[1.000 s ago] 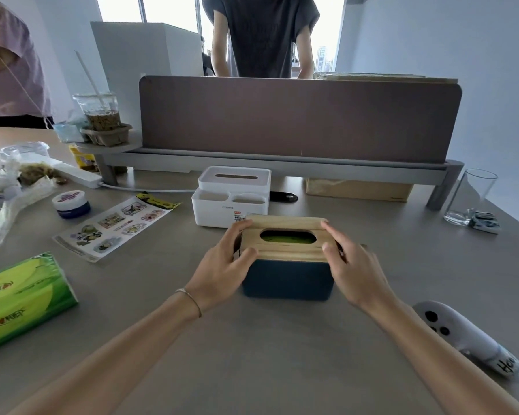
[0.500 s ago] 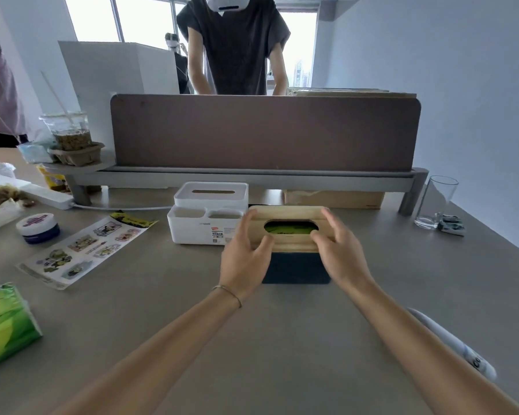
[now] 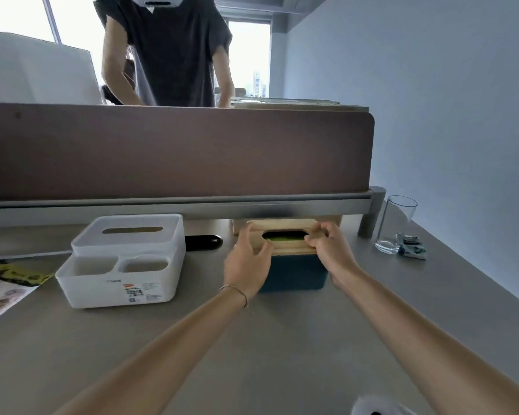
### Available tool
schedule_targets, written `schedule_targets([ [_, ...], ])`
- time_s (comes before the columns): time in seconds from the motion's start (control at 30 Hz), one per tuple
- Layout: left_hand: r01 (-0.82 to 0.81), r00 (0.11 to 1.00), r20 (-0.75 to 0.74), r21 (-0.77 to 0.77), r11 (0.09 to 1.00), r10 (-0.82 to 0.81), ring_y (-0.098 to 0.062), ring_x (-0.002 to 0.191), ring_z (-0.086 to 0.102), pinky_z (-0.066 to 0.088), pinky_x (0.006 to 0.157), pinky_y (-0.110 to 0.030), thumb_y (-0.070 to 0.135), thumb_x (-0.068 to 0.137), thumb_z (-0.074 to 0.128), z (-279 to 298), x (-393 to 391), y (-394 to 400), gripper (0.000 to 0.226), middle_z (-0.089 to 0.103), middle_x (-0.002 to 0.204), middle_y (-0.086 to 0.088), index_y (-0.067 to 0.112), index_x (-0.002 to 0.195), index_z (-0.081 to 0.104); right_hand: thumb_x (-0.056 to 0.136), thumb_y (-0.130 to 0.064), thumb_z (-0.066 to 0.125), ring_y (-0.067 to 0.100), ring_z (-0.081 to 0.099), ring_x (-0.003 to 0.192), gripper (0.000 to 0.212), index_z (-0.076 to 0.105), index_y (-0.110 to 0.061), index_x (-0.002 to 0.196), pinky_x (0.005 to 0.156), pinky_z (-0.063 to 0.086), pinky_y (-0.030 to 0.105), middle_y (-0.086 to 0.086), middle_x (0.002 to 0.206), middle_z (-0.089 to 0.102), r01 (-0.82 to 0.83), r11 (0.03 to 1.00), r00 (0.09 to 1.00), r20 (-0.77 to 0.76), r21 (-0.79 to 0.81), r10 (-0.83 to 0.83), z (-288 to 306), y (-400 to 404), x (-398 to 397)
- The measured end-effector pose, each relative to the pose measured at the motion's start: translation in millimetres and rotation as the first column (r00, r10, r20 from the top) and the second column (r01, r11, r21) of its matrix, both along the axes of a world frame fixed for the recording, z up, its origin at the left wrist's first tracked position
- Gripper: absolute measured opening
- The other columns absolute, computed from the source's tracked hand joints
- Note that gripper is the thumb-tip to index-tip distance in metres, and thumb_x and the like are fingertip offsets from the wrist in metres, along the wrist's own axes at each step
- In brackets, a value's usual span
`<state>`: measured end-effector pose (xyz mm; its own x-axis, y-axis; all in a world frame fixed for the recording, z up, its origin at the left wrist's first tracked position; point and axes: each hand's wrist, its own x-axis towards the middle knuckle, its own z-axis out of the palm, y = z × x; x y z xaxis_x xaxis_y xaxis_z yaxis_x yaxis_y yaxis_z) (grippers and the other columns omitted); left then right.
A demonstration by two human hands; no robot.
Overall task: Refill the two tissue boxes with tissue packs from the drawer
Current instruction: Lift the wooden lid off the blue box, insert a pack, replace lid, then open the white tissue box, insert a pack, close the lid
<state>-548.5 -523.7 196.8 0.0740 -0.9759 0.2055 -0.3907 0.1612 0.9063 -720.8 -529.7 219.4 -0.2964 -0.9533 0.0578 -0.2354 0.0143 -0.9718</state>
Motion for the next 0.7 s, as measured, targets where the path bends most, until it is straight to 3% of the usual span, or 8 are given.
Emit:
schedule_targets([
  [0.2, -0.004, 0.999, 0.050, 0.027, 1.000, 0.003, -0.015, 0.075, 0.065, 0.050, 0.071, -0.035, 0.042, 0.095, 0.053, -2.7, -24.7, -38.9, 0.053, 0.067, 0.075, 0.006, 0.037, 0.147, 0.039, 0.099, -0.014, 0.056, 0.011, 0.055, 0.092, 0.011, 0.060, -0.012, 0.109, 0.076, 0.040, 0.026, -0.006, 0.096, 0.059, 0.005, 1.000, 0.992, -0.124, -0.011, -0.006, 1.1, -30.2, -25.5],
  [0.4, 0.010, 0.997, 0.070, 0.067, 0.998, -0.015, -0.018, 0.075, 0.065, 0.051, 0.069, -0.035, 0.046, 0.095, 0.051, -1.5, -32.7, -44.8, 0.056, 0.066, 0.072, 0.004, 0.038, 0.148, 0.034, 0.099, -0.015, 0.055, 0.008, 0.052, 0.089, 0.007, 0.060, -0.014, 0.104, 0.070, 0.036, 0.026, -0.009, 0.094, 0.059, 0.004, 0.999, 0.979, -0.201, -0.033, -0.011, -1.1, -44.4, -35.0],
  [0.5, 0.038, 0.988, 0.148, 0.089, 0.995, -0.051, -0.019, 0.077, 0.065, 0.050, 0.068, -0.034, 0.050, 0.097, 0.049, 4.9, -31.0, -43.2, 0.061, 0.068, 0.084, 0.000, 0.033, 0.151, 0.029, 0.098, -0.016, 0.055, 0.016, 0.057, 0.093, 0.006, 0.061, -0.019, 0.098, 0.068, 0.038, 0.029, -0.006, 0.096, 0.061, 0.022, 0.998, 0.934, -0.355, -0.051, -0.039, 3.3, -39.7, -29.3],
  [0.6, 0.109, 0.960, 0.253, 0.057, 0.992, -0.120, -0.025, 0.096, 0.067, 0.054, 0.082, -0.040, 0.060, 0.099, 0.043, 17.5, -22.8, -30.6, 0.072, 0.069, 0.115, -0.009, 0.027, 0.158, 0.018, 0.097, -0.018, 0.055, 0.024, 0.056, 0.106, 0.010, 0.063, -0.021, 0.102, 0.087, 0.046, 0.040, 0.000, 0.111, 0.061, 0.063, 0.981, 0.772, -0.614, -0.184, -0.165, 7.9, -23.9, -13.3],
  [0.7, 0.183, 0.937, 0.318, -0.091, 0.979, -0.145, -0.023, 0.102, 0.067, 0.055, 0.089, -0.042, 0.054, 0.102, 0.044, 33.5, 2.5, -8.0, 0.063, 0.068, 0.119, -0.010, 0.027, 0.155, 0.027, 0.095, -0.016, 0.059, 0.022, 0.053, 0.112, 0.016, 0.063, -0.020, 0.109, 0.096, 0.043, 0.041, -0.001, 0.120, 0.059, -0.013, 0.943, 0.765, -0.611, -0.332, -0.204, 13.6, -0.4, 17.0],
])
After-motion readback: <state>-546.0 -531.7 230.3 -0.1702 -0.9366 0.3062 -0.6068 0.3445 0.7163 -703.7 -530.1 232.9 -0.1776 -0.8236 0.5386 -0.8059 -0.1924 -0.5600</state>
